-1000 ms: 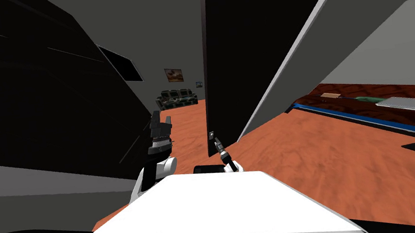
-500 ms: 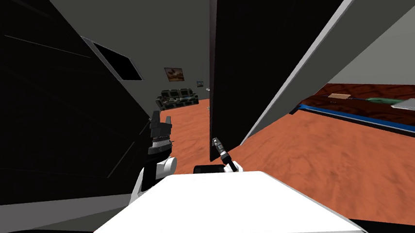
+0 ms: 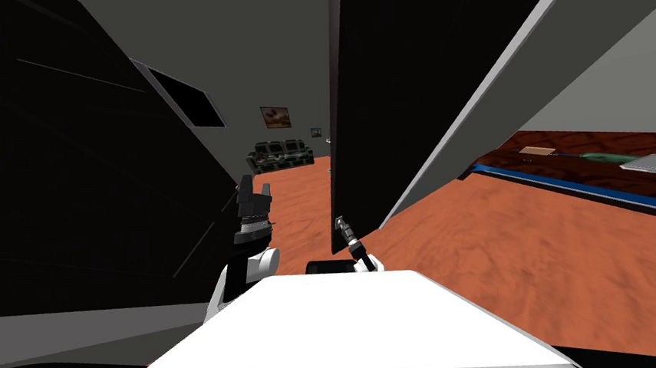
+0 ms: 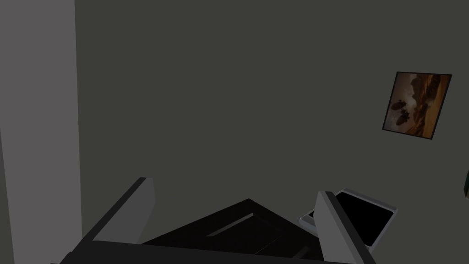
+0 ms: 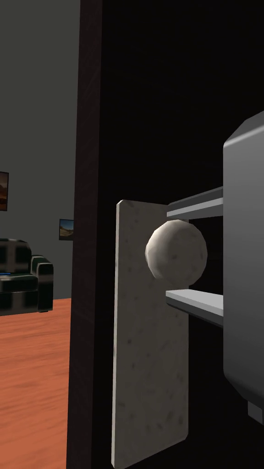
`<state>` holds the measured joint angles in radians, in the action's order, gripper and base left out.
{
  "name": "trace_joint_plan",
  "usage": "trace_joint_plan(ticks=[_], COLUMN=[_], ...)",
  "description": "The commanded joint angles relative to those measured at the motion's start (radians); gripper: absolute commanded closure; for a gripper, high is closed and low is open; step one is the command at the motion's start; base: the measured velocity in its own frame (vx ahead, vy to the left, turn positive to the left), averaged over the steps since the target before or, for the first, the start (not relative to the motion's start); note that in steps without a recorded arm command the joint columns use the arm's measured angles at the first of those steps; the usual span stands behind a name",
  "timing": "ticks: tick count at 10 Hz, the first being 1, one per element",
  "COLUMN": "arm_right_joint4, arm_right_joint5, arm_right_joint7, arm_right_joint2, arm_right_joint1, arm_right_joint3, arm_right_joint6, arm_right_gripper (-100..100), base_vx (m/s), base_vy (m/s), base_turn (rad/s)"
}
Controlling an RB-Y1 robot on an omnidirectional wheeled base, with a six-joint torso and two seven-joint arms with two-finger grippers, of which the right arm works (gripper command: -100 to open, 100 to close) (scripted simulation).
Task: Push the door open
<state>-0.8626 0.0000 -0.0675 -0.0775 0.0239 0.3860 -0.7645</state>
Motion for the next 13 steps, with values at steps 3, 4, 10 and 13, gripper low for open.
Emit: trace_joint_plan(ticks=[3, 4, 10, 13], arm_right_joint4=[0.005, 0.007, 0.026, 0.038], arm_right_joint5=[-0.005, -0.008, -0.030, -0.044], arm_right_joint7=[0.005, 0.008, 0.029, 0.043], arm_right_joint2=[-0.003, -0.004, -0.008, -0.006], arm_right_joint1=[-0.003, -0.005, -0.021, -0.031], arm_right_joint3=[-0.015, -0.024, -0.091, -0.134], arm_right_joint6=[0.001, 0.001, 0.004, 0.005], arm_right_gripper=[100, 100, 100, 100], base_vx=[0.071, 0.138, 0.168, 0.151], base_vy=[0.036, 0.063, 0.110, 0.105], base_turn=[-0.014, -0.026, -0.045, -0.090])
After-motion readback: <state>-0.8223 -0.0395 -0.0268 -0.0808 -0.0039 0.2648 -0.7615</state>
